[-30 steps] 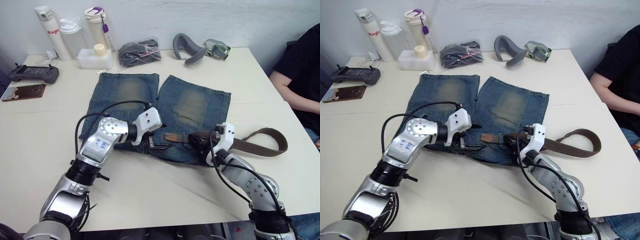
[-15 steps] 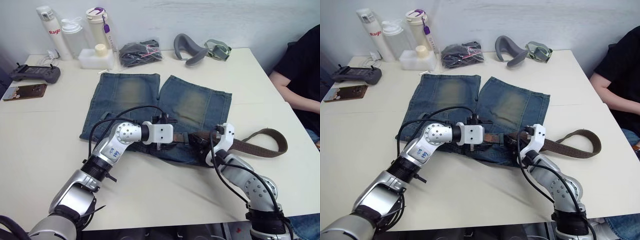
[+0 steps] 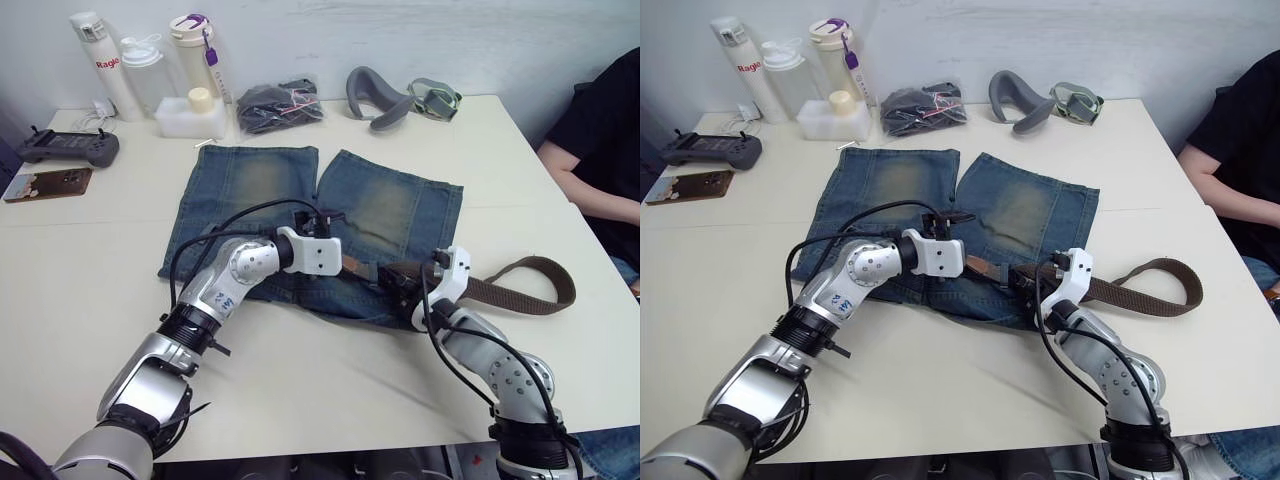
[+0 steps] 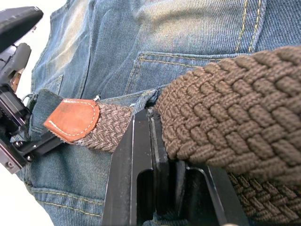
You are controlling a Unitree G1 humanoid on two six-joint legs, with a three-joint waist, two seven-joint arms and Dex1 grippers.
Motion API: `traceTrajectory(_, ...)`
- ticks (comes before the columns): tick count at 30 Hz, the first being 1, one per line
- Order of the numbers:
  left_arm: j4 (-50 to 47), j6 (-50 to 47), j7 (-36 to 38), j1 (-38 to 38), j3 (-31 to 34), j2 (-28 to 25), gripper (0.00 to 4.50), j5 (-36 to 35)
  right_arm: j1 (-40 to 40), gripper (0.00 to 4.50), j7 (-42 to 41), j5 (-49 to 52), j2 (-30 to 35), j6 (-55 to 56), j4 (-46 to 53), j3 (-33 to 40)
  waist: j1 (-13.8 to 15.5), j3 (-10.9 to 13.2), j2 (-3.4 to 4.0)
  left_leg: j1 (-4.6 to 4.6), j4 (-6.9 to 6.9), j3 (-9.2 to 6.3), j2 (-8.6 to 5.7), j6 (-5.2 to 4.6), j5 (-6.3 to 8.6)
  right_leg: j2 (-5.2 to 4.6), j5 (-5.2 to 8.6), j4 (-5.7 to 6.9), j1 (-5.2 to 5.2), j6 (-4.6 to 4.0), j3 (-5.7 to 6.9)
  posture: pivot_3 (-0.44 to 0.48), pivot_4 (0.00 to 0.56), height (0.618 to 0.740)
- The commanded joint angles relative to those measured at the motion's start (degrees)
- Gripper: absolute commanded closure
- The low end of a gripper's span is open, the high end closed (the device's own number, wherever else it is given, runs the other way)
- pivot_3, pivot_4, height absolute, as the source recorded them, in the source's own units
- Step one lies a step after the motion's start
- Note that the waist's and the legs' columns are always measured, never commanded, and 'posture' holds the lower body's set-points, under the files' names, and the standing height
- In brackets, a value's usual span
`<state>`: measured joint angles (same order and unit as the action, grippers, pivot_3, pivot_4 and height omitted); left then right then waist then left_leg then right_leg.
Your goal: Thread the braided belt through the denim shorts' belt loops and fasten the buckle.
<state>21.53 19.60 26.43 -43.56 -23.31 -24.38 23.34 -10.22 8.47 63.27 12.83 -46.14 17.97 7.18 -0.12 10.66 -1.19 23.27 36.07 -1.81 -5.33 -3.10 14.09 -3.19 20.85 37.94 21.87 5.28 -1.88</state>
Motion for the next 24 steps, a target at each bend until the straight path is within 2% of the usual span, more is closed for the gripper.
traceTrajectory(1, 1.4, 3.1, 0.4, 0.6, 0.1, -0.1, 0.96, -0.3, 0.5, 4.50, -0.3, -0.6, -0.5, -0.5, 1.4, 0.3, 0.0, 0.0, 0.00, 0.00, 0.00, 0.00, 0.00, 0.00, 0.00, 0.00, 0.00, 0.00, 0.00, 0.00, 0.00, 0.000, 0.150, 0.740)
traceTrajectory(5, 1.7, 5.6, 2.1, 1.2, -0.5, 0.2, 2.57, -0.8, 0.4, 4.50, -0.5, -1.0, -0.8, -0.7, 1.4, 0.5, 0.0, 0.0, 0.00, 0.00, -0.01, 0.00, 0.00, 0.00, 0.00, 0.00, 0.00, 0.00, 0.02, 0.00, 0.00, 0.000, 0.150, 0.740)
traceTrajectory(9, 2.1, 8.4, 3.4, 1.8, -1.0, 0.2, 4.44, -0.5, 0.3, 4.50, -0.5, -1.4, -0.8, -0.7, 1.3, 0.7, 0.0, 0.0, 0.00, 0.01, 0.00, 0.00, 0.00, 0.00, 0.00, 0.00, 0.00, 0.00, 0.01, 0.00, 0.01, 0.000, 0.150, 0.740)
traceTrajectory(16, 3.7, 10.2, 3.6, 1.7, -0.3, 0.4, 4.48, -0.6, 0.1, 4.50, 0.2, 0.7, -1.7, -1.7, 1.1, 1.8, 0.0, 0.0, -0.01, 0.00, 0.00, 0.00, 0.00, -0.01, 0.01, 0.00, 0.00, 0.00, 0.00, 0.00, 0.01, 0.000, 0.150, 0.740)
traceTrajectory(21, 4.8, 9.7, 4.8, 1.4, 0.5, 0.7, 4.50, -2.1, 2.6, 2.48, -1.4, 4.7, 1.9, -3.6, 6.2, 5.0, 0.1, 0.0, -0.01, 0.02, -0.01, 0.00, 0.00, -0.02, 0.01, -0.01, 0.00, -0.01, 0.01, 0.00, 0.01, 0.000, 0.150, 0.740)
traceTrajectory(22, 4.9, 9.2, 5.4, 1.3, 0.8, 1.0, 4.50, -2.8, 3.3, 1.82, -2.3, 4.3, 3.6, -3.6, 7.9, 5.5, 0.1, 0.0, -0.01, 0.03, -0.01, 0.00, 0.00, -0.02, 0.01, -0.01, 0.00, -0.01, 0.02, 0.00, 0.01, 0.000, 0.150, 0.740)
traceTrajectory(24, 4.8, 7.2, 7.7, 1.1, 1.6, 1.9, 4.50, -5.5, 4.2, 1.07, -8.2, 1.6, 10.1, -3.7, 14.1, 4.3, 0.2, 0.0, 0.04, 0.07, 0.03, 0.01, -0.02, -0.04, 0.02, -0.02, 0.00, -0.05, 0.02, 0.00, 0.01, 0.000, 0.150, 0.740)
